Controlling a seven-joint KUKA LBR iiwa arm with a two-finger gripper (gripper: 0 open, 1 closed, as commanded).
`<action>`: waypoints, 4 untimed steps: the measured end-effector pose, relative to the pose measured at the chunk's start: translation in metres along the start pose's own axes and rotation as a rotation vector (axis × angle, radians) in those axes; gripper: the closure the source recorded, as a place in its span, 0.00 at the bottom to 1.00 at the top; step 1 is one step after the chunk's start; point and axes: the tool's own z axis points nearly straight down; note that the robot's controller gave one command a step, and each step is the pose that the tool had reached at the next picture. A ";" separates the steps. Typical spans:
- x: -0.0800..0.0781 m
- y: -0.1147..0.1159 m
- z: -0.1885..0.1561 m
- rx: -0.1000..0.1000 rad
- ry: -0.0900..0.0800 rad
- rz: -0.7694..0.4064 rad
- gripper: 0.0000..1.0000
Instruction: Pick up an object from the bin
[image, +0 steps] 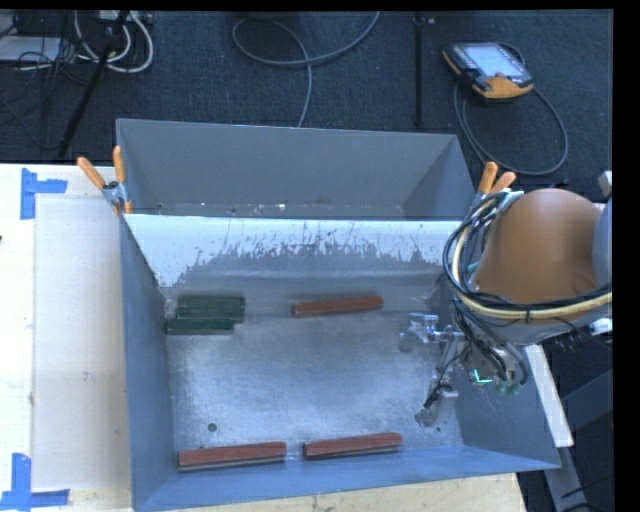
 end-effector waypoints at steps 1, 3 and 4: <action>-0.002 0.000 -0.003 0.001 -0.007 -0.002 0.00; 0.008 -0.045 0.075 0.001 -0.010 -0.008 0.00; 0.009 -0.034 0.064 -0.001 0.000 -0.056 0.00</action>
Offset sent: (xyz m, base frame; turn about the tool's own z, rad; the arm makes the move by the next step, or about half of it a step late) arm -0.0129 -0.0565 -0.0950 -0.0087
